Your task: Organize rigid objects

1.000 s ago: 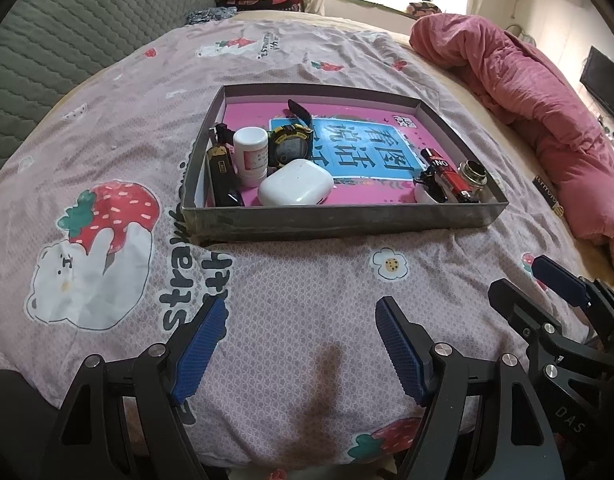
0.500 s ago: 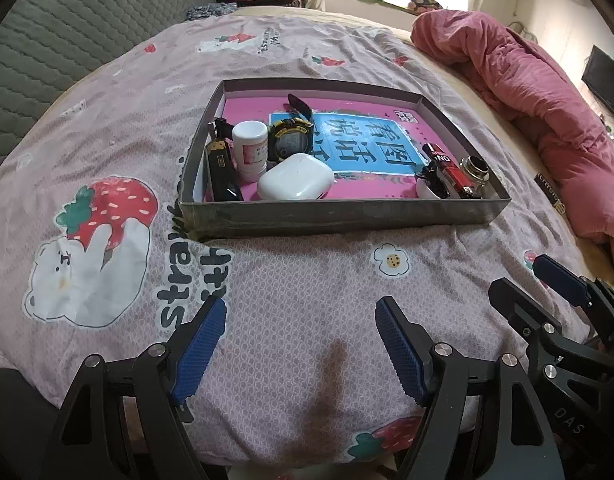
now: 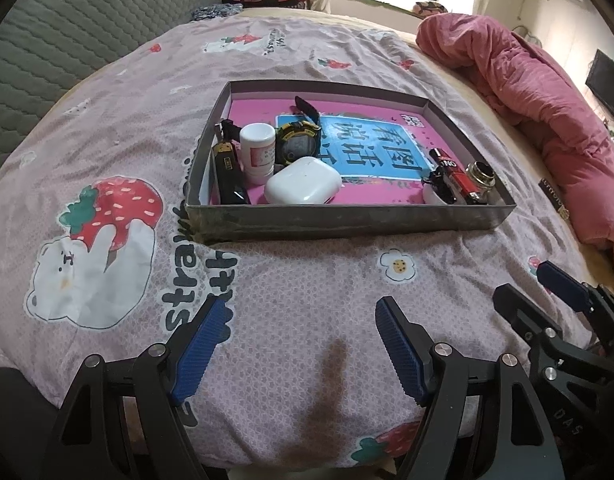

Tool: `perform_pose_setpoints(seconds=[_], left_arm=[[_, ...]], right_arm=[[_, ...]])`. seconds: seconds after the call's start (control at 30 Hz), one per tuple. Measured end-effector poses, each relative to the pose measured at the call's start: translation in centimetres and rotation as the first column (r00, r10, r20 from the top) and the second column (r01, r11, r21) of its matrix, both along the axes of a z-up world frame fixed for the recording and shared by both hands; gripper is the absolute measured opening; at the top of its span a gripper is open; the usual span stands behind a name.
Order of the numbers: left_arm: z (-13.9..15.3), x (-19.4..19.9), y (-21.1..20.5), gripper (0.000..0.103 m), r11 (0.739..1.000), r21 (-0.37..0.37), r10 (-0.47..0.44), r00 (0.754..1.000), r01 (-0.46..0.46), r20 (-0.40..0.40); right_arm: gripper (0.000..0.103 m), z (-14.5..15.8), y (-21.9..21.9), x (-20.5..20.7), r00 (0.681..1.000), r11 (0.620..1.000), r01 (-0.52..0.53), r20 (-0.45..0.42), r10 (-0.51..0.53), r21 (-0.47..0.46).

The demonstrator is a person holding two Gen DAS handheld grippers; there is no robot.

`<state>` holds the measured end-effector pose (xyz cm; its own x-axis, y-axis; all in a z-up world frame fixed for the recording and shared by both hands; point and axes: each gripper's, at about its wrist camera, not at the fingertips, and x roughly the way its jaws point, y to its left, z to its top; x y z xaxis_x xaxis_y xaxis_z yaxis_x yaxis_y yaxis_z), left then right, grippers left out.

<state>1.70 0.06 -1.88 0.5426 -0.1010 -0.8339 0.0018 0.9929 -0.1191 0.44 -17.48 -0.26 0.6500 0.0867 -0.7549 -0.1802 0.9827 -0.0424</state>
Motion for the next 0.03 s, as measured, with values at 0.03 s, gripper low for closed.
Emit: perform_pose_setpoints(seconds=[0.03], left_arm=[[-0.05, 0.02, 0.05, 0.078, 1.0, 0.0, 0.002, 1.0, -0.002, -0.002]], right_arm=[[0.063, 0.0, -0.04, 0.02, 1.0, 1.0, 0.001, -0.001, -0.001, 0.001]])
